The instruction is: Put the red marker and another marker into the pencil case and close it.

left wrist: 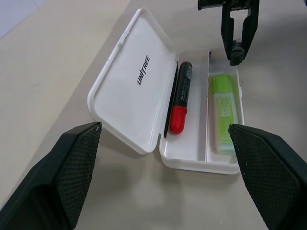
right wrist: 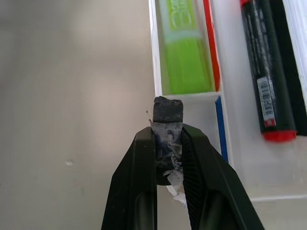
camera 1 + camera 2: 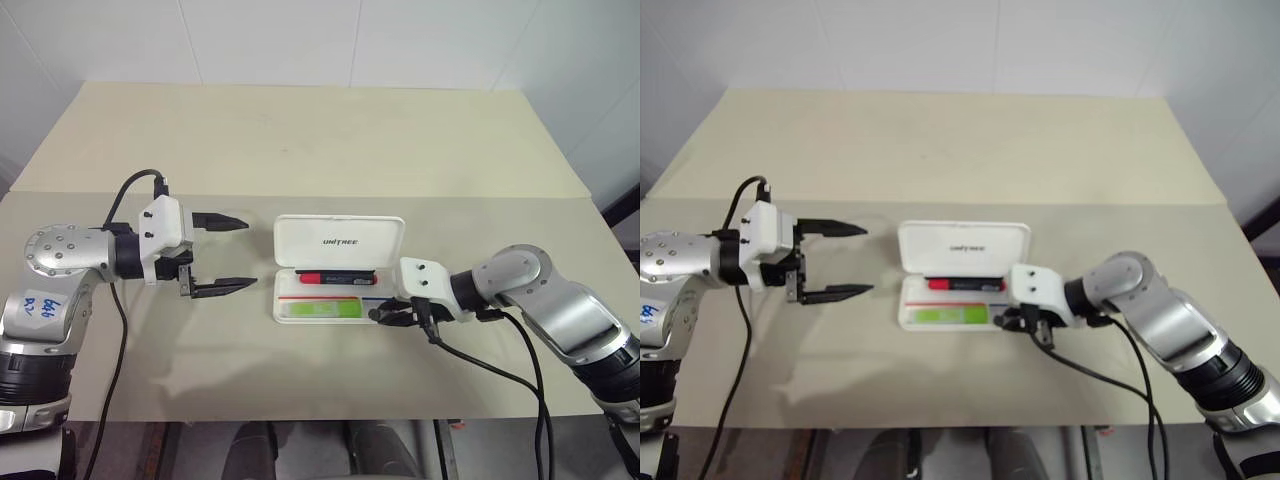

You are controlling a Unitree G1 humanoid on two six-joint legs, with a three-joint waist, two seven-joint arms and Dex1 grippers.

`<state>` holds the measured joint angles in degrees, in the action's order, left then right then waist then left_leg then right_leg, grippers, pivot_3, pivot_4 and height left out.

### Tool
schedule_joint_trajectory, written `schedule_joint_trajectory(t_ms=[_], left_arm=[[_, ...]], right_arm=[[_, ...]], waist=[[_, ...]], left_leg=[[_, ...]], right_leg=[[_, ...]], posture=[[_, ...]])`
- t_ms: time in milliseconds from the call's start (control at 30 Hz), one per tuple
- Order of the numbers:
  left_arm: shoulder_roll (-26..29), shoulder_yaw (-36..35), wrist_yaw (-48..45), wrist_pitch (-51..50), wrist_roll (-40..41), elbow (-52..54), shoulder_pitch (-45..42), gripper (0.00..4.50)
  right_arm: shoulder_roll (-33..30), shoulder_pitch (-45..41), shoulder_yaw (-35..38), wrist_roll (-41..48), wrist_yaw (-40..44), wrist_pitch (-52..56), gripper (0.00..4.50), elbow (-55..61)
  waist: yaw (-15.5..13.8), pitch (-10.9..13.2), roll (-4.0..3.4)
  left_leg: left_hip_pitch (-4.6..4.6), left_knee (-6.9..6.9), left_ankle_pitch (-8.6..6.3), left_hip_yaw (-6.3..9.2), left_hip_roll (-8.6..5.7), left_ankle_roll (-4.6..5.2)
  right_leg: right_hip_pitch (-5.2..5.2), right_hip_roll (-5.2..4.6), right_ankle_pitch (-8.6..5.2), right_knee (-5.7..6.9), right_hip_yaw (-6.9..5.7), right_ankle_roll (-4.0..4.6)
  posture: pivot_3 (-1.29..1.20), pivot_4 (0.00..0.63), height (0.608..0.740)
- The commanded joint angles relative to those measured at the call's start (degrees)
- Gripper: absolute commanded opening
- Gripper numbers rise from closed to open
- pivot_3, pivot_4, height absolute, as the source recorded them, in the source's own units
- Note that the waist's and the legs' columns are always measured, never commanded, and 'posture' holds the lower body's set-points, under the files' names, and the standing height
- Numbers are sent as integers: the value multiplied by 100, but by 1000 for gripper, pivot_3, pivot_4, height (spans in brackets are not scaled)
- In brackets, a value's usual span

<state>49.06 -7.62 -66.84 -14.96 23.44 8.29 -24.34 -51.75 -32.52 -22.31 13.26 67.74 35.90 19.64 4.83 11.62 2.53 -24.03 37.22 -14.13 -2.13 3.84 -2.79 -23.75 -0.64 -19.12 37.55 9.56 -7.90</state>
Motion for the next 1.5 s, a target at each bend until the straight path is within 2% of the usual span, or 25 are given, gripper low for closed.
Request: schedule_joint_trajectory(t_ms=[33, 333, 467, 700, 900, 1100, 1133, 1200, 1500], left_arm=[[67, -99, 36, 1, 96, 162, -77, 4500], [23, -38, 33, 18, 76, 113, -184, 4500], [-1, -18, 30, 36, 70, 104, -199, 4500], [-58, 63, -5, 143, 20, -88, -317, 4500], [-61, 95, -73, 272, 17, -403, -520, 4500], [-75, -82, -24, 268, 127, -730, -624, 4500], [-70, -116, -27, 284, 142, -775, -626, 4113], [-45, -190, -20, 288, 157, -892, -654, 3692], [34, -244, -111, 185, 135, -1133, -789, 587]], right_arm=[[124, -75, 83, -107, -53, -106, 1382, -36], [137, -93, 186, -202, -34, -112, 4480, -79], [115, -106, 486, -25, -49, -99, 4480, -74], [282, 263, 1925, 1087, 10, -350, 4480, 85], [669, 582, 2920, 1668, -408, -680, 4480, 291], [769, 909, 3415, 2233, -574, -669, 4480, 493], [757, 962, 3402, 2191, -590, -745, 4500, 516], [754, 1065, 3414, 2143, -568, -913, 4500, 437], [628, 1097, 3419, 2243, -240, -1192, 4500, -86]], waist=[[-1, 0, 0], [-1, 0, 0], [-5, 0, 0], [-15, 0, 0], [-8, 0, 0], [-2, 0, 0], [-3, 0, 0], [-7, 0, 0], [-11, 0, 0]], left_leg=[[0, 1, 0, 0, 0, 0], [-1, 2, 0, -1, 0, 0], [-1, 3, 0, -1, 0, 0], [-1, 1, 0, 2, -1, 0], [-1, 6, 0, 1, -1, 0], [1, 6, 0, 2, -1, 0], [1, 5, 0, 2, -1, 0], [3, 6, 0, 2, -1, 0], [5, 9, 0, 2, -2, 0]], right_leg=[[0, 0, 0, 0, 0, 0], [0, -1, 0, 0, 0, 0], [0, -1, 0, 2, 0, 0], [2, 0, 0, 1, -1, 0], [4, 0, 2, 3, 0, -3], [8, 1, 2, 3, 0, -4], [8, 1, 2, 3, 0, -4], [9, 1, 2, 5, -1, -4], [11, 1, 2, 6, 0, -4]], posture=[[0, 150, 740], [0, 150, 740], [0, 150, 740], [0, 150, 740], [0, 150, 740], [0, 150, 740], [0, 150, 740], [0, 150, 740], [0, 150, 740]])
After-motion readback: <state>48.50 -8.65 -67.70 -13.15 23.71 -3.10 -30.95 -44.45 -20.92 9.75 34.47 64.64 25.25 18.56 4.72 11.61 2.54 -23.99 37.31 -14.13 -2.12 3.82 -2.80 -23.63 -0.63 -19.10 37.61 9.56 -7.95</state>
